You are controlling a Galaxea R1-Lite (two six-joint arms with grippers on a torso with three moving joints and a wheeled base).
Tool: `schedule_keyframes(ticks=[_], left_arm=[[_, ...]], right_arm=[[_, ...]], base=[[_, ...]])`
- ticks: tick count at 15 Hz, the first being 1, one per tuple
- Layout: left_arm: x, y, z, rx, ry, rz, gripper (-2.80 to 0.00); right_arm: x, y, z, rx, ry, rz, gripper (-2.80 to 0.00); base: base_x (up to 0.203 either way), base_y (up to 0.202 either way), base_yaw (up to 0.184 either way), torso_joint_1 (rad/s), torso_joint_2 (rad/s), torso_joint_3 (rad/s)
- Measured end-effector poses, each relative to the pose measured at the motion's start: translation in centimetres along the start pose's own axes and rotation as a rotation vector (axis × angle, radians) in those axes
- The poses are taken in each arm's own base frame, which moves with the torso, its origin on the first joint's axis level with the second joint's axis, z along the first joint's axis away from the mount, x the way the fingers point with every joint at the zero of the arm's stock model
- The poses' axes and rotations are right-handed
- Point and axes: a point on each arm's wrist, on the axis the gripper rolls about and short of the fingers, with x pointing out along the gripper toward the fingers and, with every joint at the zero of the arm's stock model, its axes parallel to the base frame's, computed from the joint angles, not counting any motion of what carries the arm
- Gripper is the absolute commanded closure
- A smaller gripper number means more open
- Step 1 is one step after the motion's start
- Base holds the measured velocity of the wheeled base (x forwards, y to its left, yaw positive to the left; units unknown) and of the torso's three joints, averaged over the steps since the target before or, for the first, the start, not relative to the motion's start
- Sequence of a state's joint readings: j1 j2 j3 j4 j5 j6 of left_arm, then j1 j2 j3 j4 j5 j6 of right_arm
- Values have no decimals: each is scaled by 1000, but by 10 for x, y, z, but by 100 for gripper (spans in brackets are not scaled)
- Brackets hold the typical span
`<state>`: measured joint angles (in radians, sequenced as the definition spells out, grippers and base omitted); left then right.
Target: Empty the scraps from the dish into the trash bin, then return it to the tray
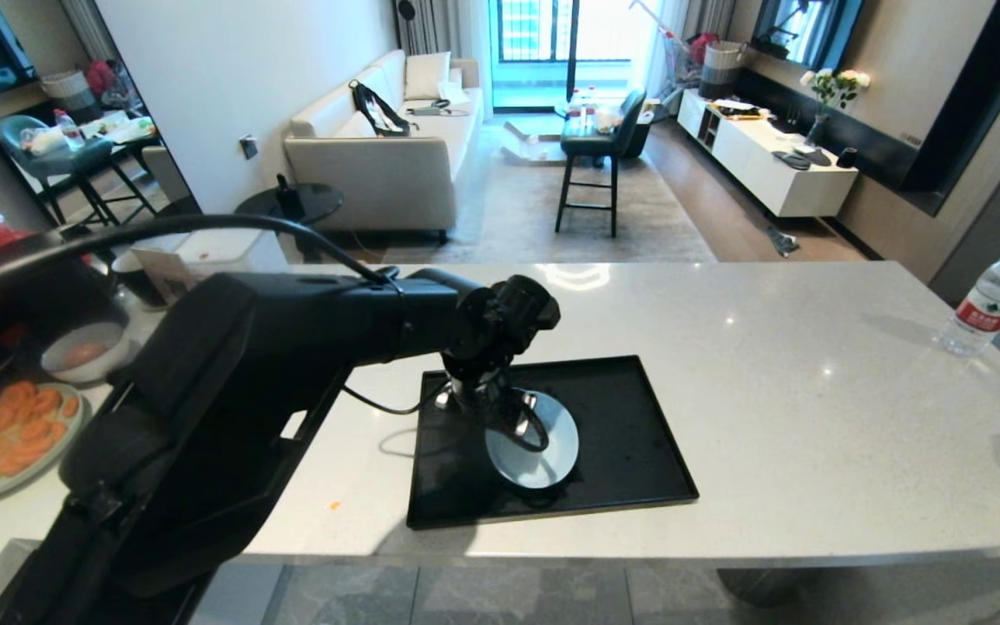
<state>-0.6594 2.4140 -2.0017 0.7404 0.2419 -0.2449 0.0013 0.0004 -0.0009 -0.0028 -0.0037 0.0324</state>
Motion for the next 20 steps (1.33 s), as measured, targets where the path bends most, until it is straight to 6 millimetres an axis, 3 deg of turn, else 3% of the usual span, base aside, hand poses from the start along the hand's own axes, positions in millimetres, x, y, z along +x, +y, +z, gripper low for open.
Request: schedule_keyframes(ticks=[2,3,11,18,19,20], left_arm=[[1,0,1,-3,-7,-7,0],[2,0,2,-7,-14,-11,-280],[0,0,3,-7,-22,-15,-280],[-45,6,10,-29,-109,-38,-280],[-54,8,11,-33,-125,-41,0],[-62,10,11,-38,-140,-45,0]], right_arm=[[0,0,0,0,0,0,0],[0,0,0,-1,0,0,0],[0,0,0,0,0,0,0],[0,0,0,0,0,0,0],[0,0,0,-1,0,0,0],[0,0,0,0,0,0,0]], base=[[0,0,0,0,0,0],[0,0,0,0,0,0],[0,0,0,0,0,0],[0,0,0,0,0,0],[0,0,0,0,0,0],[0,0,0,0,0,0]])
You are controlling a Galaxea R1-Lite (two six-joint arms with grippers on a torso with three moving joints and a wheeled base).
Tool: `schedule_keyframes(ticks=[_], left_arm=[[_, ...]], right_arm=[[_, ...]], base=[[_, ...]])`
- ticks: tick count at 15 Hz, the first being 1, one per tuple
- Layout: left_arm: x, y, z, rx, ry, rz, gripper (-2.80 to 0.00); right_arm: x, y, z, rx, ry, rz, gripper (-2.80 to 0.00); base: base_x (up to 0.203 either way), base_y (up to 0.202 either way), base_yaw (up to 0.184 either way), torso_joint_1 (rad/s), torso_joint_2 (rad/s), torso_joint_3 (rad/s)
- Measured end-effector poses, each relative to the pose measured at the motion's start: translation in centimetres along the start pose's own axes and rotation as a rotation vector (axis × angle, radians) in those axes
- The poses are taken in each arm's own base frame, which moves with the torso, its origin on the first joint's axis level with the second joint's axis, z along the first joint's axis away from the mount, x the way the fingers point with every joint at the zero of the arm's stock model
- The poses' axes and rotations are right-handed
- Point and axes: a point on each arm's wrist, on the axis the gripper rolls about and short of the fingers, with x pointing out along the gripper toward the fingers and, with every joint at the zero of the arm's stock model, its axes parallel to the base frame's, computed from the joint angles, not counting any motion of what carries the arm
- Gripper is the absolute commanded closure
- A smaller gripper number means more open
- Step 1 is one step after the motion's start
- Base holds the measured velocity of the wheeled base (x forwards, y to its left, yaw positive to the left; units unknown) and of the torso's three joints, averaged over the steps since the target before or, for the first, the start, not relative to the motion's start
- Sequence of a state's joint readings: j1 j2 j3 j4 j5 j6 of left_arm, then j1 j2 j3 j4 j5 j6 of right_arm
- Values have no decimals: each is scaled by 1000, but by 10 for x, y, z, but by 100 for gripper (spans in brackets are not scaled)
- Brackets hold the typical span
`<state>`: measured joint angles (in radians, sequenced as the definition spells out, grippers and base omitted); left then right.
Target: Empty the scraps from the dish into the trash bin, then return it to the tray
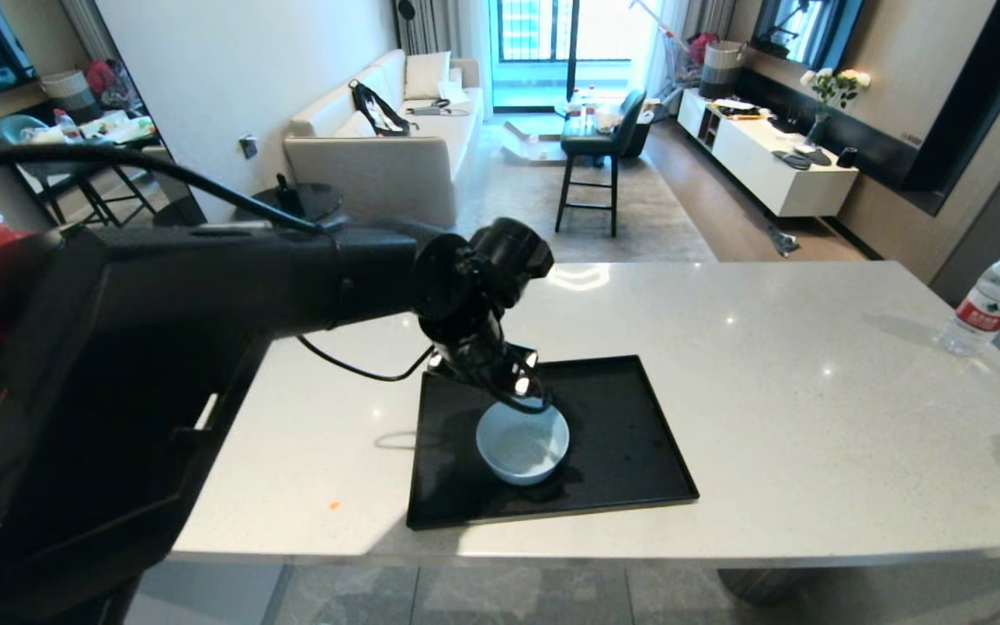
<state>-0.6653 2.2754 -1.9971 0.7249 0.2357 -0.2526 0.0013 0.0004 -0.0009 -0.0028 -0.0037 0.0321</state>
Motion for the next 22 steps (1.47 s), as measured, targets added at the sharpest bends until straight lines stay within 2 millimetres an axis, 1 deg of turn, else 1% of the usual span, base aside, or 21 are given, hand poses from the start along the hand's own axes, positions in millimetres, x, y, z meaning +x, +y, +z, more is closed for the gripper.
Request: schedule_keyframes(ticks=[5,8,10,12,15,16,17,19,22], left_arm=[[-44,11,4,-11,-69,-13,0],[-77,23,6,-27,-127,-21,0],[-103,36,2,-38,-160,-19,0],[-130,52,-10,-54,-181,-13,0],[-173,79,-41,-89,-208,1,0],[-188,89,-54,-104,-228,5,0],[-197,96,-69,-116,-238,12,0],[-204,108,-107,-133,-248,22,0],[-200,123,-177,-166,-285,41,0]], right_arm=[[0,0,0,0,0,1,0],[0,0,0,0,0,1,0],[0,0,0,0,0,0,0],[0,0,0,0,0,0,0],[0,0,0,0,0,1,0],[0,0,0,0,0,0,0],[0,0,0,0,0,1,0],[0,0,0,0,0,0,0],[0,0,0,0,0,0,0]], base=[[0,0,0,0,0,0],[0,0,0,0,0,0],[0,0,0,0,0,0],[0,0,0,0,0,0],[0,0,0,0,0,0],[0,0,0,0,0,0],[0,0,0,0,0,0],[0,0,0,0,0,0],[0,0,0,0,0,0]])
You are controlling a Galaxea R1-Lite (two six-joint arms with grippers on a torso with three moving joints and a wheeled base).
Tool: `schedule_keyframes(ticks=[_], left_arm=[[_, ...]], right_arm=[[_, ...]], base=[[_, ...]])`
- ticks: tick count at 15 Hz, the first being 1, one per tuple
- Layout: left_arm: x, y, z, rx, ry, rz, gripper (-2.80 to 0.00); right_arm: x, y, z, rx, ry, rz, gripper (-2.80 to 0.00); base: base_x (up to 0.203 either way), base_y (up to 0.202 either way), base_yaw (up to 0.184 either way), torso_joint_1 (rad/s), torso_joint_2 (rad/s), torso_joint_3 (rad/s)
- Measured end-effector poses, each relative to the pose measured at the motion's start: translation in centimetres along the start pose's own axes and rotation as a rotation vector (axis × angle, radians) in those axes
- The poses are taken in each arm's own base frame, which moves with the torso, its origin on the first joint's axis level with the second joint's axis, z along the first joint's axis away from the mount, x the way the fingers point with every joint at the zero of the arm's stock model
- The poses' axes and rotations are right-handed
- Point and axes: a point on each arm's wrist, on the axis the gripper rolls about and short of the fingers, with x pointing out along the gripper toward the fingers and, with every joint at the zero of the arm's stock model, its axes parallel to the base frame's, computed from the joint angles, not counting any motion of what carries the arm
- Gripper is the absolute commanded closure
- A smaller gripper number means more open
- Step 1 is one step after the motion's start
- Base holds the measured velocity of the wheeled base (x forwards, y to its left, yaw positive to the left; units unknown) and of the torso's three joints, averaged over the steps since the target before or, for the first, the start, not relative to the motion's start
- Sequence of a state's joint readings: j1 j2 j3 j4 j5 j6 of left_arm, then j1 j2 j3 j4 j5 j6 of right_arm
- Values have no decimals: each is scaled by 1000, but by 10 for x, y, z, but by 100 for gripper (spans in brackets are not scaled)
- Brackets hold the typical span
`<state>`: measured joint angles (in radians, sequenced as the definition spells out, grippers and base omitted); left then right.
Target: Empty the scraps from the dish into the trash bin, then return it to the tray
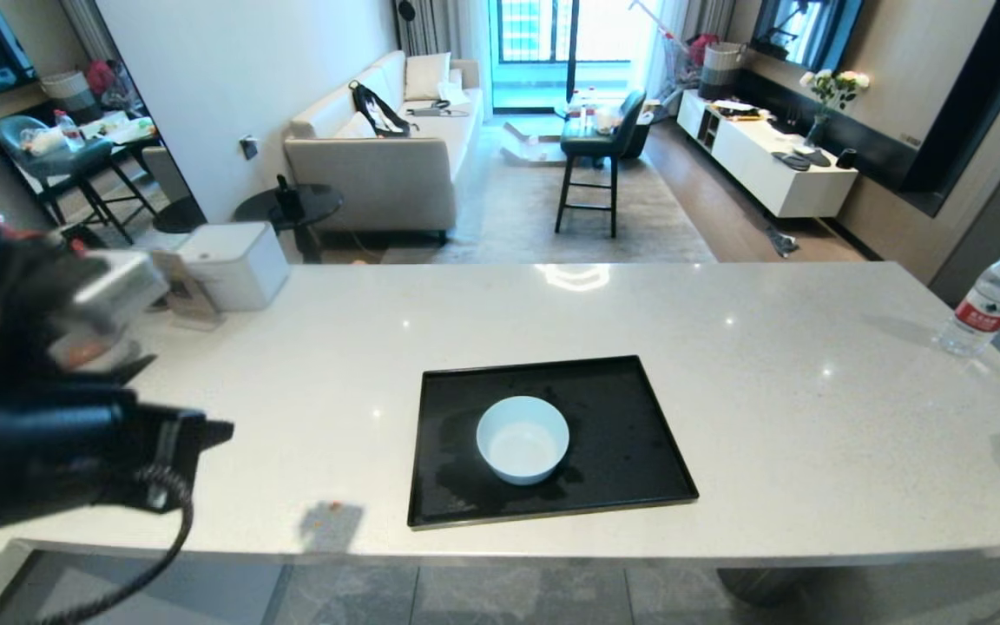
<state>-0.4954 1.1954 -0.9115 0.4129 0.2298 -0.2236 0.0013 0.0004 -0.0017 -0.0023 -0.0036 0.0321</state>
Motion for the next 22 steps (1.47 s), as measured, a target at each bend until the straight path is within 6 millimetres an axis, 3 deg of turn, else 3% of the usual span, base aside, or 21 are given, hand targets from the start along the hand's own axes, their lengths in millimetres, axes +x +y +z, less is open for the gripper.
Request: schedule_keyframes(ticks=[5,9,13,19,22], left_arm=[[-23,38,-124,-67,-257,17,0],[-25,51,-181,-36,-431,123,0],[-26,46,-202,30,-519,3,0],[-33,45,-228,-11,-599,157,0],[-36,45,-231,-7,-670,178,0]], right_arm=[[0,0,0,0,0,0,0],[0,0,0,0,0,0,0],[0,0,0,0,0,0,0],[0,0,0,0,1,0,0],[0,0,0,0,1,0,0]], base=[[0,0,0,0,0,0],[0,0,0,0,0,0],[0,0,0,0,0,0],[0,0,0,0,0,0],[0,0,0,0,0,0]])
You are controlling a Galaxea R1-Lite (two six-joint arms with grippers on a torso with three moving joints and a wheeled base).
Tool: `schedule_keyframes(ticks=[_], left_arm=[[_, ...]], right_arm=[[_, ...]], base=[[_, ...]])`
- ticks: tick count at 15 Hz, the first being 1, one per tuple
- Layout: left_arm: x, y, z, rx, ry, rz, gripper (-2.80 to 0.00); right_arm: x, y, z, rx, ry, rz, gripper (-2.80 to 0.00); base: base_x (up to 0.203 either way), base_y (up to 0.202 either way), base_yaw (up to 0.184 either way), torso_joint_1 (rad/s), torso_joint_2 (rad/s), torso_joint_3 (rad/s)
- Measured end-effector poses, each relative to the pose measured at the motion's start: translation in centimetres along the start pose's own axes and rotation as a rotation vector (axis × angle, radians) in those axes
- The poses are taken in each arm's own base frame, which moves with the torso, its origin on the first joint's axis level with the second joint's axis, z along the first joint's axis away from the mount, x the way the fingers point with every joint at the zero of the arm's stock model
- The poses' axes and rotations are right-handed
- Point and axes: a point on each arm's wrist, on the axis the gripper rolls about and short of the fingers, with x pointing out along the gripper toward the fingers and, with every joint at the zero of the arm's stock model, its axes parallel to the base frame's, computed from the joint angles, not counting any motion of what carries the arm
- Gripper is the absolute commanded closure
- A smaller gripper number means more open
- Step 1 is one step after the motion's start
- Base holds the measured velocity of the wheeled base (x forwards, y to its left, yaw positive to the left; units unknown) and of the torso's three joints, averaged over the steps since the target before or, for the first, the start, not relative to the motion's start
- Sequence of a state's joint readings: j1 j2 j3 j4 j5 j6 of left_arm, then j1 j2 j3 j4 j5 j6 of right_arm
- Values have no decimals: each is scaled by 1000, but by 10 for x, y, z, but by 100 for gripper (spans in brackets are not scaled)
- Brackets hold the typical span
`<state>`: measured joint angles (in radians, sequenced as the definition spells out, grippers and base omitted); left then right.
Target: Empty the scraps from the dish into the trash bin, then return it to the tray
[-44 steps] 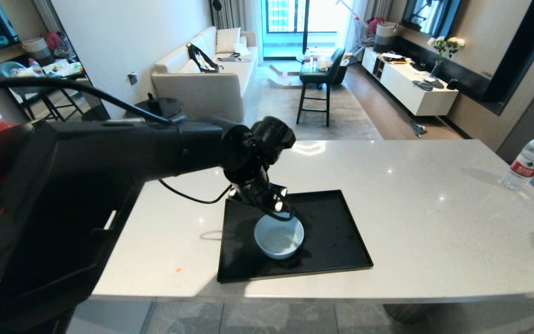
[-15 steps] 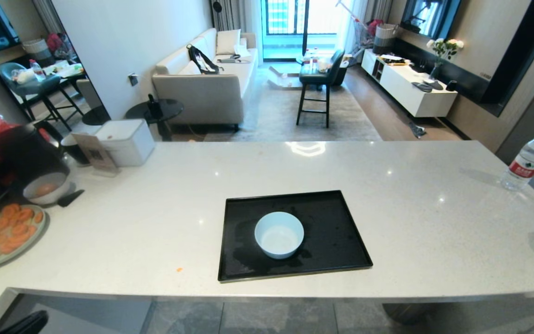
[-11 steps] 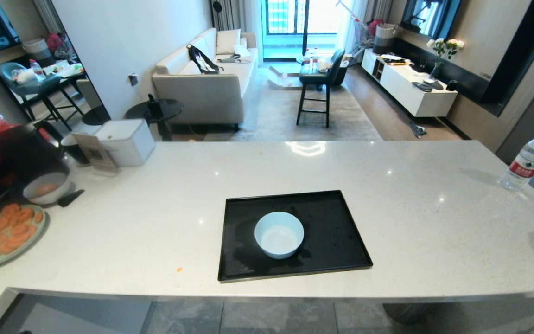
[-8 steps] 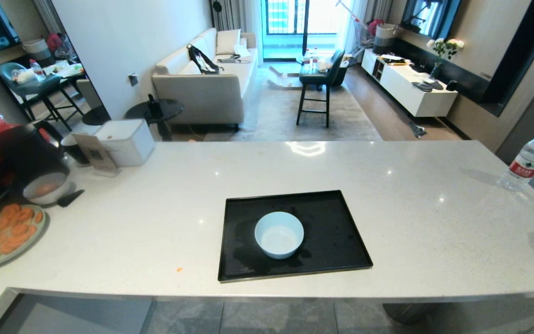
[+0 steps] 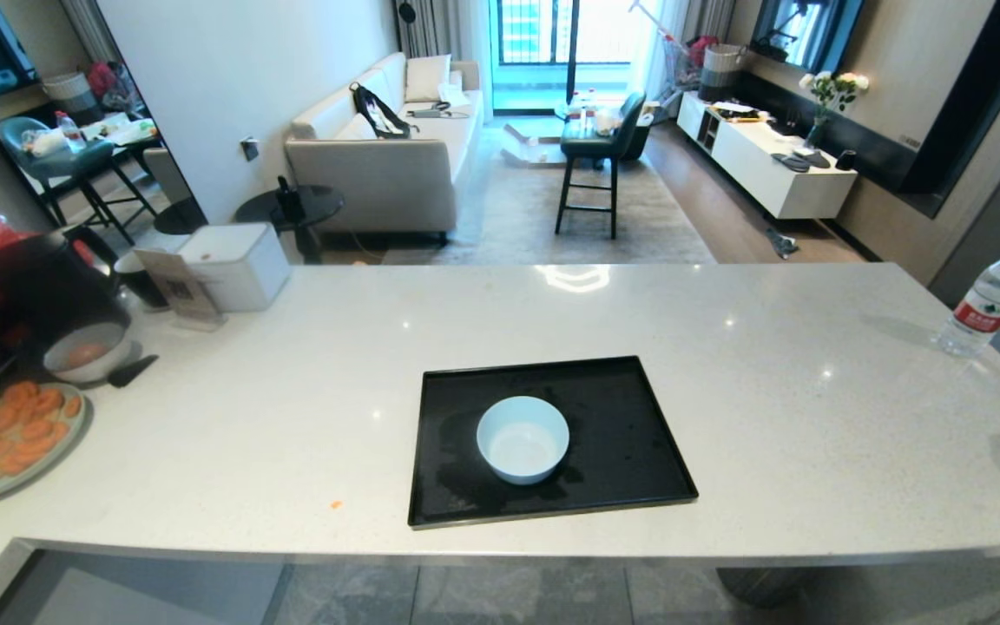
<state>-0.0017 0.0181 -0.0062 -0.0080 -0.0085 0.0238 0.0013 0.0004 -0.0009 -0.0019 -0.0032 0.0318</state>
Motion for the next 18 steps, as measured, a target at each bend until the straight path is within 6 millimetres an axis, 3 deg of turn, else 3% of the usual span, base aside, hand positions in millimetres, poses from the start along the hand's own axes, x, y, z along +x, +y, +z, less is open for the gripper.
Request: schedule_keyframes(ticks=[18], left_arm=[[-1,0,-2,-5,-17,4,0]], right_arm=[[0,0,0,0,0,0,0]], base=[[0,0,0,0,0,0]])
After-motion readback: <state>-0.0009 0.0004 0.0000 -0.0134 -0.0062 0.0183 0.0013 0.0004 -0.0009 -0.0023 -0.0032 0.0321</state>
